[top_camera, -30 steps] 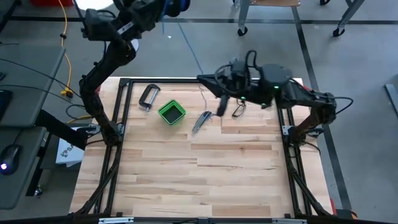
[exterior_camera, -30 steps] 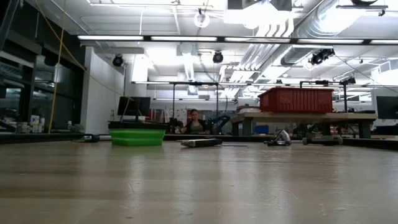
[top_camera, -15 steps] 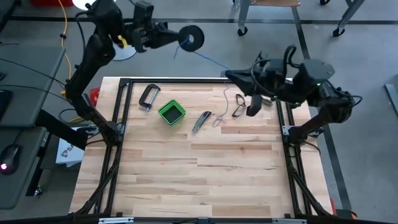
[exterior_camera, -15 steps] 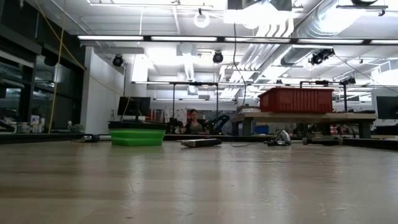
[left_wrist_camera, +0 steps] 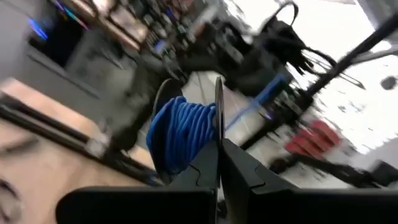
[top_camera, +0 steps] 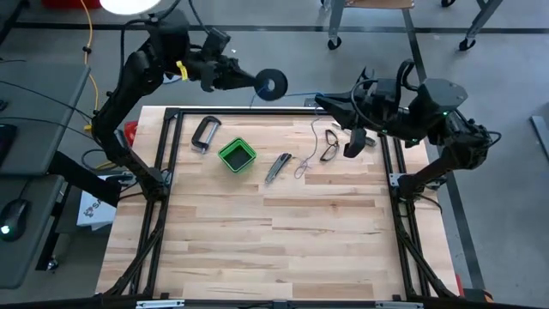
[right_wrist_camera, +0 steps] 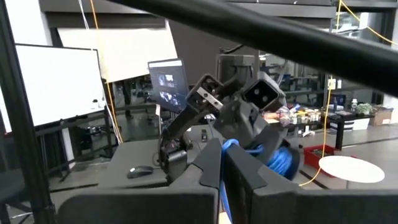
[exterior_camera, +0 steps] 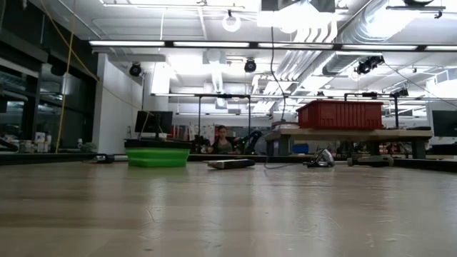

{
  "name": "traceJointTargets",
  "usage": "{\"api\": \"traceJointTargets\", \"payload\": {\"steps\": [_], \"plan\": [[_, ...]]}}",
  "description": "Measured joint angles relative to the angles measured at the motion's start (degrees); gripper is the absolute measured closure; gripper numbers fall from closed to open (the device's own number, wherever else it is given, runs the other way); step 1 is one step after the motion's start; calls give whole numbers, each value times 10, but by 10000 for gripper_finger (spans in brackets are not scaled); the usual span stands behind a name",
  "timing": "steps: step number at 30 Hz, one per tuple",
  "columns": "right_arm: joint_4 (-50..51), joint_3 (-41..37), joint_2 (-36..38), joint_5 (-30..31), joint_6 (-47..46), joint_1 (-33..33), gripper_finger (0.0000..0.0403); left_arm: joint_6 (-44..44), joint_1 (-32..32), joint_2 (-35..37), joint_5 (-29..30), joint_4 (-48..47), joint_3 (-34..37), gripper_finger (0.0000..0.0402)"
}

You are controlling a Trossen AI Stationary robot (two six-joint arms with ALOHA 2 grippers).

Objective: Coil cords
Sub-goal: Coil the blue wire onto the spool

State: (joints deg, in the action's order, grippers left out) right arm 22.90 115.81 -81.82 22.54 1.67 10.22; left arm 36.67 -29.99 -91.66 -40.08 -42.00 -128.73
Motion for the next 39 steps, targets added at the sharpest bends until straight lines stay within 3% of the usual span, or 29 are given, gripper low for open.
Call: {"api": "traceJointTargets", "payload": {"steps": [5,11,19,39], "plan": [[-7,0,-3,-13,-8,-1,403,-3,2,1,54,74,0,400],[-19,1,-27,-46,-19,-5,403,64,2,-15,57,227,0,400],[-46,1,-57,-92,-46,-16,403,121,8,-42,55,322,0,400],[-10,0,-9,-90,-44,4,403,97,-73,-37,-27,233,0,400]]}}
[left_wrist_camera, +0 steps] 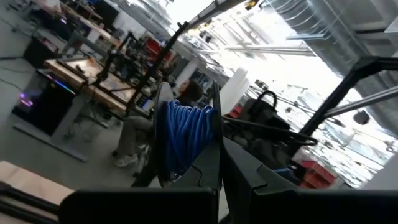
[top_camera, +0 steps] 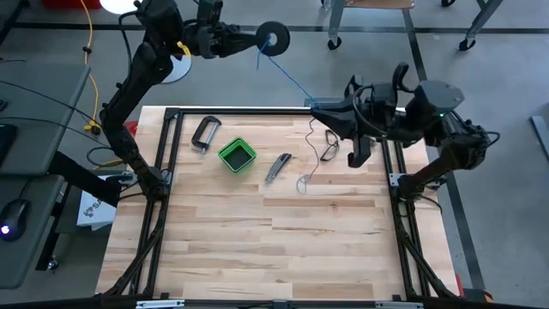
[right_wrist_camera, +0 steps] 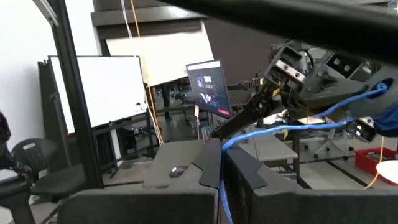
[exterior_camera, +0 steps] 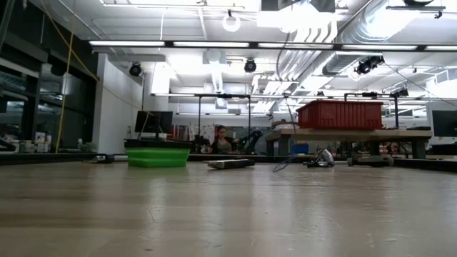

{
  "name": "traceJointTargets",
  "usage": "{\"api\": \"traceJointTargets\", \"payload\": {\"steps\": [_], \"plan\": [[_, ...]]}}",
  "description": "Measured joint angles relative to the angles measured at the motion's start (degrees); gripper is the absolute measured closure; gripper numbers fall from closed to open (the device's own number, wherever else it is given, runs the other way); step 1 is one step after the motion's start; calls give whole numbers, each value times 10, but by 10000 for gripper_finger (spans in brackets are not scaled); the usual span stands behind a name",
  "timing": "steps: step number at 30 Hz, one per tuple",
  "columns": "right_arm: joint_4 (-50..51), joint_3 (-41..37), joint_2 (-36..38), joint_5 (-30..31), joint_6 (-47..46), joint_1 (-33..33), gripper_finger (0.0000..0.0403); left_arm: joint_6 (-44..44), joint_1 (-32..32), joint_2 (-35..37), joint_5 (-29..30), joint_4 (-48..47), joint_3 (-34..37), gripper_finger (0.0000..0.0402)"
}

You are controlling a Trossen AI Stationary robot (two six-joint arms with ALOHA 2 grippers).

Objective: Coil cords
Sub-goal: Coil the blue wire onto the spool

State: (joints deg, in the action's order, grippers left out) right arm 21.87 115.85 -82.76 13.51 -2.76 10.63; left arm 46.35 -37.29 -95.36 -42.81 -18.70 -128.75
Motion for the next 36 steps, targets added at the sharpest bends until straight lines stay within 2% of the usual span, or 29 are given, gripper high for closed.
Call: {"api": "traceJointTargets", "payload": {"steps": [4,10,15,18,23,28,31,36], "plan": [[9,0,4,0,2,0,403,31,-3,2,-64,-6,0,400],[20,0,8,1,3,0,403,35,0,11,-186,-132,0,400],[21,0,10,1,12,-6,403,17,22,13,-237,-225,0,400],[21,0,10,2,17,-12,403,3,50,11,-244,-253,0,400],[17,0,10,-7,17,-26,403,1,103,11,-239,-244,4,400],[0,0,8,-41,17,-47,403,14,159,-5,-227,-207,5,400],[-7,0,3,-67,13,-60,403,52,188,-21,-226,-139,5,400],[-36,0,-14,-113,11,-76,403,152,223,-48,-240,35,5,400]]}}
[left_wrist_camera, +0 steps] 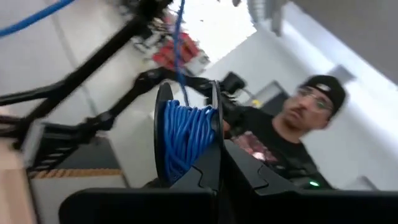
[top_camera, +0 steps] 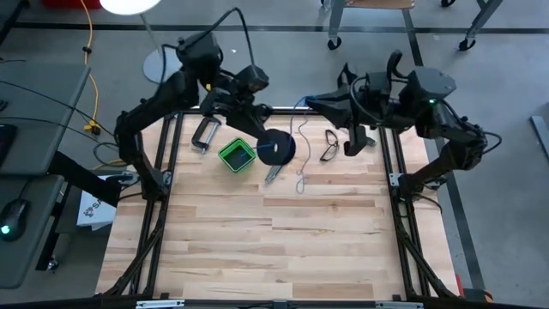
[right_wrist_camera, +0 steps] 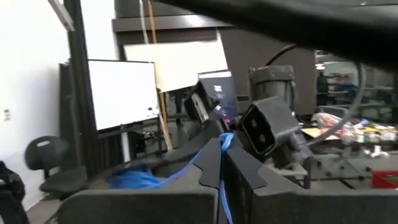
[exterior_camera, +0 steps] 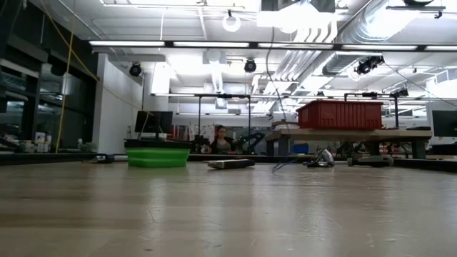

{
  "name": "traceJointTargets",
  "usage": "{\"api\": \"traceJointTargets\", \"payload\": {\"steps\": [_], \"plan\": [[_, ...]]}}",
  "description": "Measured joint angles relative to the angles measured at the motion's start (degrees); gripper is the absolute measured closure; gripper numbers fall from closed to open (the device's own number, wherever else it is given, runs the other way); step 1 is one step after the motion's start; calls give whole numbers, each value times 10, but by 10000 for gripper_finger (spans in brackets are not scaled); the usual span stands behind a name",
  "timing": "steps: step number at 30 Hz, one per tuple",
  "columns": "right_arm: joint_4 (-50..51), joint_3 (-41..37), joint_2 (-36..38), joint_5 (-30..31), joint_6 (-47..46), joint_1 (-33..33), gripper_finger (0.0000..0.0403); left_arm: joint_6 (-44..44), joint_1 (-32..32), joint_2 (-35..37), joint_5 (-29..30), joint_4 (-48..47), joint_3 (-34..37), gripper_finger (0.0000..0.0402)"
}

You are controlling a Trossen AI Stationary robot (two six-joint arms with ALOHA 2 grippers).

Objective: Coil cords
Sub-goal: Coil the blue wire onto the spool

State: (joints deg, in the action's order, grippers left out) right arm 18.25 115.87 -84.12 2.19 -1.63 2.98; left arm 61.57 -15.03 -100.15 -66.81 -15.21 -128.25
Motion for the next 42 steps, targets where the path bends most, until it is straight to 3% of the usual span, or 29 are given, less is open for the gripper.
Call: {"api": "traceJointTargets", "payload": {"steps": [7,12,20,30,42], "plan": [[-28,0,-26,-71,-32,-15,403,167,25,-47,-6,254,0,400],[-29,0,-37,-89,-46,-15,403,223,25,-66,15,380,0,400],[-29,0,-54,-99,-66,-15,403,155,19,-65,59,393,-21,400],[-44,1,-86,-125,-102,-15,403,-3,7,-64,137,409,-65,400],[-48,3,-89,-143,-122,-12,403,-64,-36,-46,162,412,-65,400]]}}
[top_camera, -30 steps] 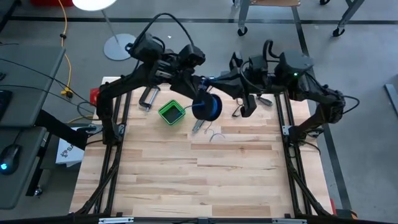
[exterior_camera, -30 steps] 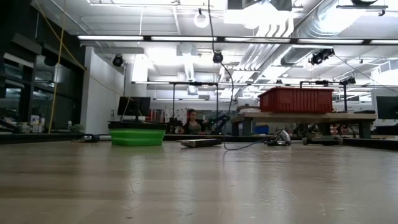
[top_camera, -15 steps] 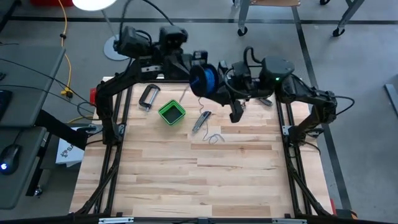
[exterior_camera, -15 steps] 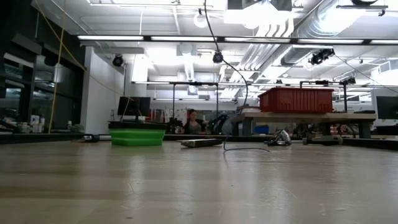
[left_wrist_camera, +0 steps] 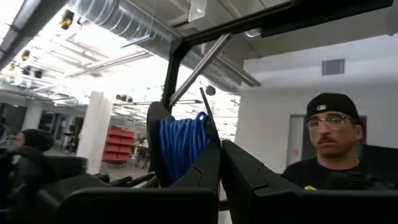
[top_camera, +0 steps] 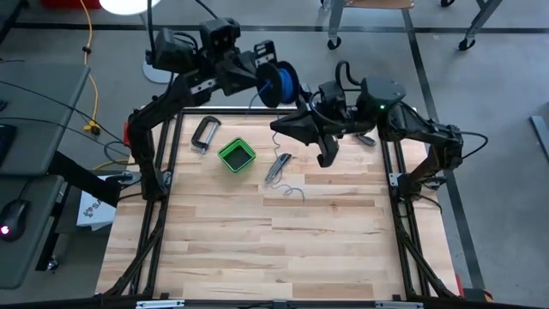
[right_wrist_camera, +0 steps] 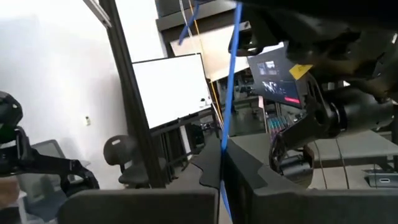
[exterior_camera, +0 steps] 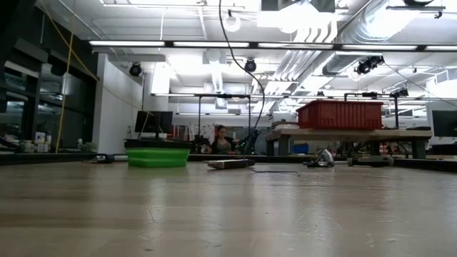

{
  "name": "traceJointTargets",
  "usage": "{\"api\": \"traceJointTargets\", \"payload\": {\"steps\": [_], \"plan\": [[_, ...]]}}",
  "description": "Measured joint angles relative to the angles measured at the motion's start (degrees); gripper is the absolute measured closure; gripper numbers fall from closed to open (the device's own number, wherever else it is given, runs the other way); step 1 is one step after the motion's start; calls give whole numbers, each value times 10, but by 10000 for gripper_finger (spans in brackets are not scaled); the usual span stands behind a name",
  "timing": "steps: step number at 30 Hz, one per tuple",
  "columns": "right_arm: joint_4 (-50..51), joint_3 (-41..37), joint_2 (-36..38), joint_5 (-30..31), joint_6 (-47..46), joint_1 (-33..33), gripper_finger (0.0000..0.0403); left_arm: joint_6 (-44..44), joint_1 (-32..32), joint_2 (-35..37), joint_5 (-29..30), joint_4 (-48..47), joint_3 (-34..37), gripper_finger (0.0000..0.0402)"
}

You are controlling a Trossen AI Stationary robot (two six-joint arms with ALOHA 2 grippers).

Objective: Coil cords
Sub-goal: Coil the blue wire onto the spool

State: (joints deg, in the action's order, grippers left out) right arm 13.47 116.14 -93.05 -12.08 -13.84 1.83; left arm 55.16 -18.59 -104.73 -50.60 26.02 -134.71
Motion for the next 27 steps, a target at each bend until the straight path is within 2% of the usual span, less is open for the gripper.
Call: {"api": "traceJointTargets", "payload": {"steps": [3,7,10,13,16,18,22,27], "plan": [[-11,-1,0,4,-7,0,403,3,-15,5,-3,-1,0,400],[-16,-2,-1,44,-22,0,390,6,-25,9,7,3,0,400],[-3,-5,-7,47,-24,1,349,3,-30,14,24,8,-4,400],[-6,-6,-8,59,-12,1,290,0,-33,15,20,10,-4,400],[-9,-3,-6,79,26,1,237,0,-33,11,17,12,-4,400],[-2,-4,-10,104,58,1,216,-1,-34,11,17,11,-3,400],[8,-4,-10,136,102,1,208,-7,-35,19,18,16,-4,400],[13,-4,-9,137,113,1,234,-29,-36,23,17,8,-3,400]]}}
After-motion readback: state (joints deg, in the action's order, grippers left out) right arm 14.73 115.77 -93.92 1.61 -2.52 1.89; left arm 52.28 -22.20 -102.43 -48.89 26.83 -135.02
